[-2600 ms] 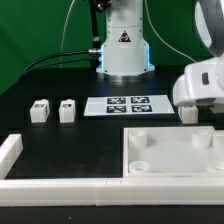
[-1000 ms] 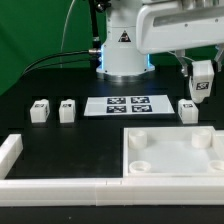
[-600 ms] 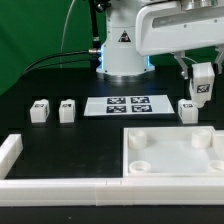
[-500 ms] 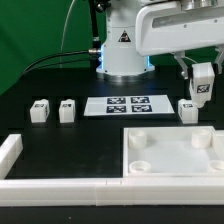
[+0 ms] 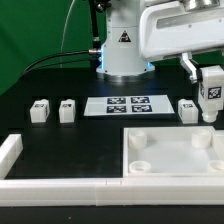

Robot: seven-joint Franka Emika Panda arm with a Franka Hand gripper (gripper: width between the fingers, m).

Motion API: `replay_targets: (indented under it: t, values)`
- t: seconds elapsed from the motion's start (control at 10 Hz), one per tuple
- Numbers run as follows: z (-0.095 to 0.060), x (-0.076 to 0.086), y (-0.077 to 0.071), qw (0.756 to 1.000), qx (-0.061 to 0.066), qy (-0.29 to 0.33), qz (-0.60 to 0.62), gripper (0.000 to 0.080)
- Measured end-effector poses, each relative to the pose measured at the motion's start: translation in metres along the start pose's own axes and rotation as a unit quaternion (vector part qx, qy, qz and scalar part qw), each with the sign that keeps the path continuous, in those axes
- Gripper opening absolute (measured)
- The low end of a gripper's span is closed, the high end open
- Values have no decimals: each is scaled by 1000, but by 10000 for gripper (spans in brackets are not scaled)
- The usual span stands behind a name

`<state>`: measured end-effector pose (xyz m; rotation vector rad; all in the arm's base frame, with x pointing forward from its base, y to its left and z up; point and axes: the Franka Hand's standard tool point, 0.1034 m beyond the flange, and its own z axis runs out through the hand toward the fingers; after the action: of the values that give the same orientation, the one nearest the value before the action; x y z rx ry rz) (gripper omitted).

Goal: Assemble one leg

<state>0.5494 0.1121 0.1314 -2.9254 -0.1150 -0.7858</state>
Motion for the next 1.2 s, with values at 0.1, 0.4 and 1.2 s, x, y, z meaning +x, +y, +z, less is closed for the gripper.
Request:
replay_targets:
  t: [0.1,0.4,1.2]
  values:
    - [0,12,8,1000,-2,-10,-11,294]
    - [1,52,22,999,-6,14,-46,294]
    - [11,43,18,998,-7,42,-52,294]
